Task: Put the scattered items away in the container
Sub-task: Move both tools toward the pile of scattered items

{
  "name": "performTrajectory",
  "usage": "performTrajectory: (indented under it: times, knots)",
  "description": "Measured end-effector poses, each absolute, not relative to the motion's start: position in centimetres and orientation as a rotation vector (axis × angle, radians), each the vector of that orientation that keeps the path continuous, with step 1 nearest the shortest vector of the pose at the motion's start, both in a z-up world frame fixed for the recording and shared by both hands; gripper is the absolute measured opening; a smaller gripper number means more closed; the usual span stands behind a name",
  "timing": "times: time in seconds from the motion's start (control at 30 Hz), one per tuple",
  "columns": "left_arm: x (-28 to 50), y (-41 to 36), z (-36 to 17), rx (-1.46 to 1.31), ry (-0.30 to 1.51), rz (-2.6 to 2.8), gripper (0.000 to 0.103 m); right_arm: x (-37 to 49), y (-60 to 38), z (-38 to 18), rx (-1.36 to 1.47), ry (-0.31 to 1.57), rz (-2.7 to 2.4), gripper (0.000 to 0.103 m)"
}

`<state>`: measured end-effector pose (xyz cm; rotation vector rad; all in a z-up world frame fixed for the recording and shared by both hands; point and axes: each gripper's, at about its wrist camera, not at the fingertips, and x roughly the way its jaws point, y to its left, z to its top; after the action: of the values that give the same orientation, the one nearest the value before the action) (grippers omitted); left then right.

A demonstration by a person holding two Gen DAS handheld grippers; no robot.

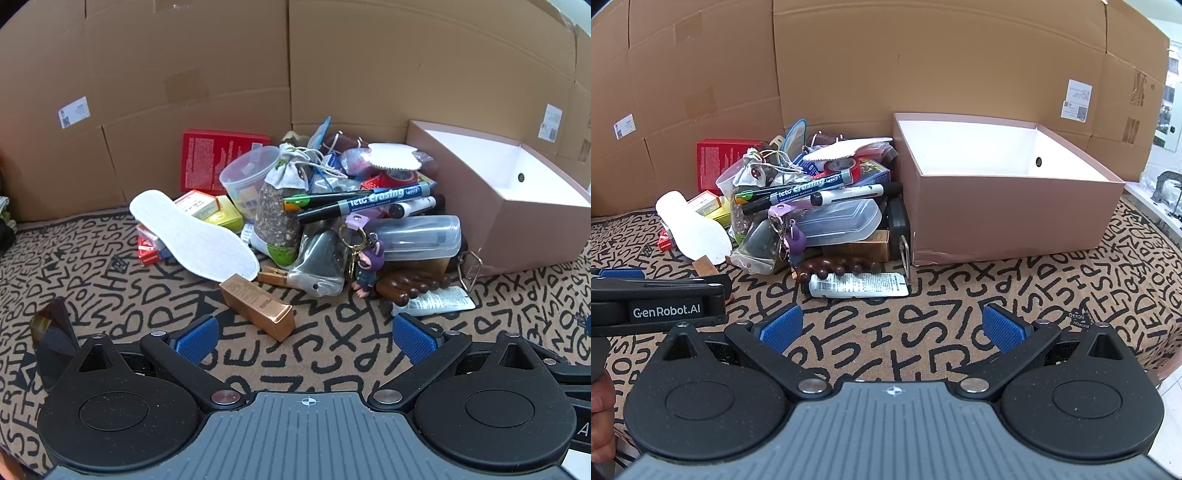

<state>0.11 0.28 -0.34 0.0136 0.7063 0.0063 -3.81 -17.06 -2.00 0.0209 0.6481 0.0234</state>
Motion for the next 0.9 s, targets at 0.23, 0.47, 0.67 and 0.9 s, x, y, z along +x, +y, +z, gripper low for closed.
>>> performTrajectory:
  times: [0.23,0.47,0.67,0.9]
  knots:
    - [0.4,0.5,-0.5,0.008,0.715,0.017,0.103,-3.5,-16.8,-2.1,0.012,0.657,0.032,0.103]
    - [0.6,0.6,-0.6,0.005,0.724,0.019,0.103,-3.3,-16.7,-2.2,0.006,0.667,0.03,0.103]
    - [0.8,0.5,-0.8,0.004,0.731,0.02,0.103,-3.0,-16.7,-2.3,0.004,0.676,0.03,0.103]
    - [1.3,0.7,-1.2,0.003,0.748,0.025,0.103,-2.5,-16.6,-2.7,0.001,0.692,0.034,0.103]
